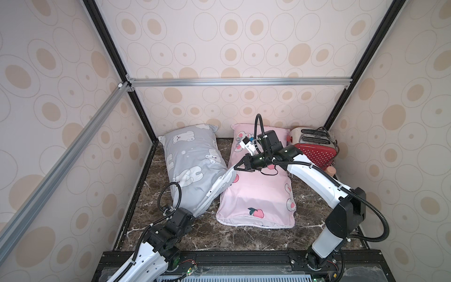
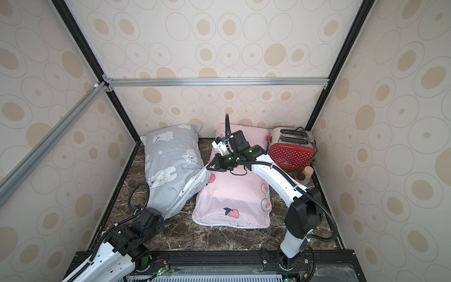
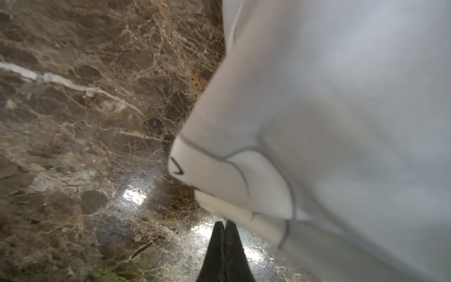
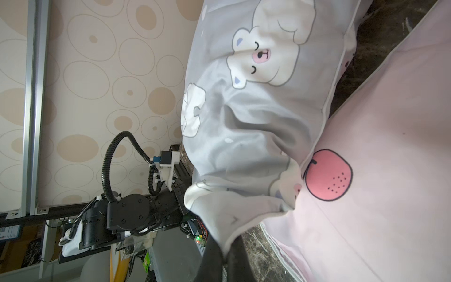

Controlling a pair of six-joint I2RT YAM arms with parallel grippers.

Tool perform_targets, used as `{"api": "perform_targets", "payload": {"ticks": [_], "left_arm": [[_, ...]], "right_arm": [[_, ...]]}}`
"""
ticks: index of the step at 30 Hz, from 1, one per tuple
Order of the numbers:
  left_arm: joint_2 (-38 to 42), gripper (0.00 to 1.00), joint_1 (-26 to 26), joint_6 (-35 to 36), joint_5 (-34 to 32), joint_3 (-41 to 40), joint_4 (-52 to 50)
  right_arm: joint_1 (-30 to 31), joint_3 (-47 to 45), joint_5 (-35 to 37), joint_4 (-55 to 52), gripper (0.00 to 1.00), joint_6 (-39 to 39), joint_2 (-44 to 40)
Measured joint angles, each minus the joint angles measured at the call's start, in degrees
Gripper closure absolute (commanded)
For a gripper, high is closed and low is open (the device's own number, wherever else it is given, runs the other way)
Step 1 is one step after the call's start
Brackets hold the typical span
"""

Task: Zip up pillowcases
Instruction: Zip the zipper on the pillowcase, then place the pillowcase at the center of the board, then move the pillowcase to the center of the board.

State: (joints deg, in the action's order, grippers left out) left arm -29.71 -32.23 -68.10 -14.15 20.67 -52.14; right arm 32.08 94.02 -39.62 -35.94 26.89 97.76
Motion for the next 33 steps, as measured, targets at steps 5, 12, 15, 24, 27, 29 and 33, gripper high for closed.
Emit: {"api": "perform_targets", "payload": {"ticks": [5, 12, 15, 24, 27, 29, 33], "left_arm": [[-0.35, 1.00, 0.00, -0.04, -0.37, 0.00, 0.04], [-3.10, 0.62, 0.02, 2.21, -0.87, 3.04, -0.98], [-9.66, 0.52, 0.04, 6.23, -1.64, 13.09, -4.00], [-36.28, 0.53, -7.78, 19.41, -1.36, 44.33, 1.95], [-46.07, 0.56, -11.28, 21.49, 0.74, 45.27, 8.04], [-52.02, 0.57, -13.73, 22.23, 1.92, 45.27, 11.10], [-60.83, 0.58, -16.37, 22.73, 5.42, 45.22, 18.05]], "right_arm": [[-1.03, 0.76, 0.04, -1.88, 1.00, -1.33, 0.61], [-1.36, 0.39, 2.23, -6.54, 0.53, -5.14, 0.52], [-1.75, -3.13, 5.42, -8.50, 0.28, -7.15, -0.98], [-5.09, -19.06, 25.20, -21.59, 0.10, -5.66, -12.72], [-5.46, -20.63, 33.81, -27.58, 0.15, -4.04, -16.15], [-5.18, -22.56, 36.79, -29.90, 0.20, -3.23, -18.23], [-2.60, -28.94, 37.79, -32.85, 0.24, -0.79, -22.25]]}}
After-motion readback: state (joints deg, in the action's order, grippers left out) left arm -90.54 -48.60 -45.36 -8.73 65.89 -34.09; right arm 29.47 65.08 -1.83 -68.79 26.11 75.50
